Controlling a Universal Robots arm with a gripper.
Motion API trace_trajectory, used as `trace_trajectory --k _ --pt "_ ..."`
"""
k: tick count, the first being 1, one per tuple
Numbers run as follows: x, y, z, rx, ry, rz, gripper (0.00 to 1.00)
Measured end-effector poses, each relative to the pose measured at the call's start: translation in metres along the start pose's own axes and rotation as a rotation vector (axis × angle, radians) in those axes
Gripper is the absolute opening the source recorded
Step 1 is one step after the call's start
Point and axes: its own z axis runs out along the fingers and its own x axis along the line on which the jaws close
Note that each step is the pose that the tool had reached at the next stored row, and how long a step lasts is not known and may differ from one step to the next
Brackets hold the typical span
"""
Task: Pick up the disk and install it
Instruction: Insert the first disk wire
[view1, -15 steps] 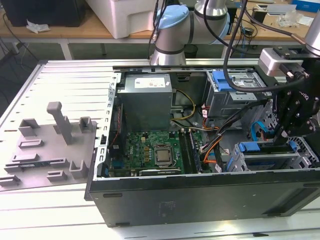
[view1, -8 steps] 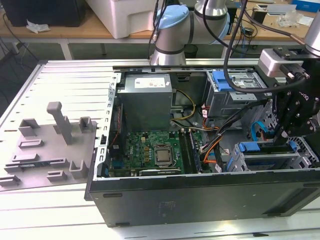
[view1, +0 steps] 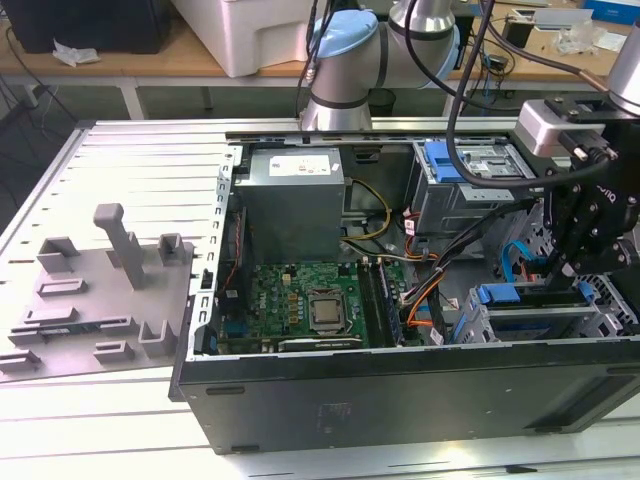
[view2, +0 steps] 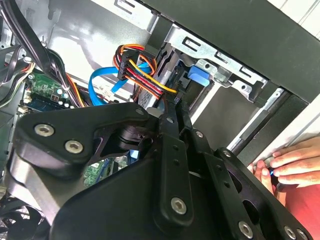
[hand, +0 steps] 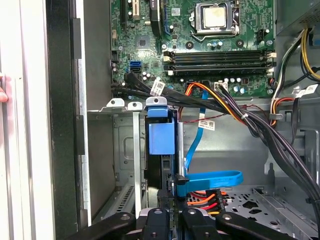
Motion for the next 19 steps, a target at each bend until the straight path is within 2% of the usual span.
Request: trace_trajectory --k 13,19 --pt "-0.0001 0.0000 0.0013 0.0000 -0.0003 0.000 0.16" --pt "0.0000 0.0000 -0.0029 0.0001 -0.0004 0.000 0.16"
